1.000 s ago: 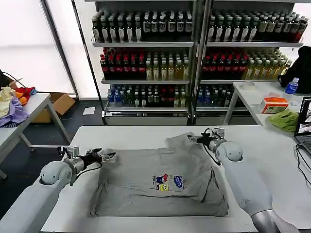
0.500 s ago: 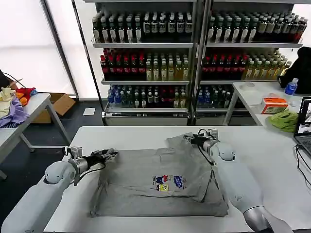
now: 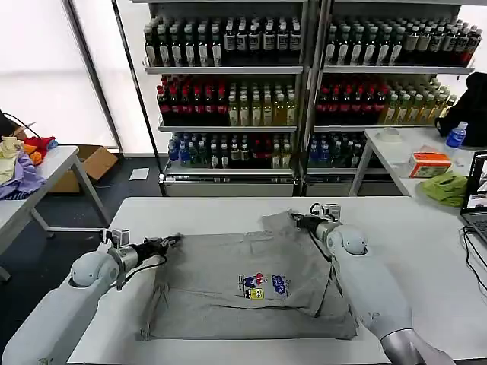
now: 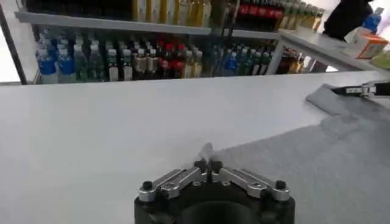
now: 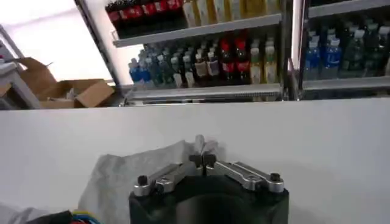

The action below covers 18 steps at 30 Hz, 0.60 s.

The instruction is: Fold and organize the clothes.

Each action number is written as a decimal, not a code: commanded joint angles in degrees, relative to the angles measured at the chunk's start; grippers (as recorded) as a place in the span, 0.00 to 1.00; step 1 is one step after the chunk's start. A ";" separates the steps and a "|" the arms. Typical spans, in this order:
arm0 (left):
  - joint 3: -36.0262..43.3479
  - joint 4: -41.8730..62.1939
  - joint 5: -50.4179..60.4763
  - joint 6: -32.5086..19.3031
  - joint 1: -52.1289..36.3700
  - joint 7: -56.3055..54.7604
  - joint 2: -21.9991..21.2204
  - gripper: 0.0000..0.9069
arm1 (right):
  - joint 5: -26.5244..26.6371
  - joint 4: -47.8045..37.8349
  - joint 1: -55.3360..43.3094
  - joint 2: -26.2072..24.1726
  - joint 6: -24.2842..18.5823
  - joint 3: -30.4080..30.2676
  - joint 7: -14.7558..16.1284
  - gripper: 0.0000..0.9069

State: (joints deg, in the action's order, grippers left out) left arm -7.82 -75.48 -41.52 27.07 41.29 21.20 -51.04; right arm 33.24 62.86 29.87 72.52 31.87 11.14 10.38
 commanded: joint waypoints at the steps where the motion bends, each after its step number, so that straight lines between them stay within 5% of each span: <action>1: -1.47 -2.97 -1.85 -1.95 0.71 -1.87 0.48 0.01 | 6.29 8.82 3.01 -1.07 -0.01 1.57 -1.78 0.00; 11: -10.37 -18.53 -3.58 -1.84 12.41 -4.92 2.71 0.01 | 13.08 27.80 13.89 -5.26 1.23 8.72 -5.12 0.00; 18: -16.82 -29.06 -2.67 -2.45 22.91 -6.67 3.65 0.01 | 14.84 44.06 30.44 -7.69 1.22 16.16 -5.76 0.00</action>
State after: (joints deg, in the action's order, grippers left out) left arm -15.74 -88.98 -44.19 25.22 50.48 16.99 -48.23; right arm 43.99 86.81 43.68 67.37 32.91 19.52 5.80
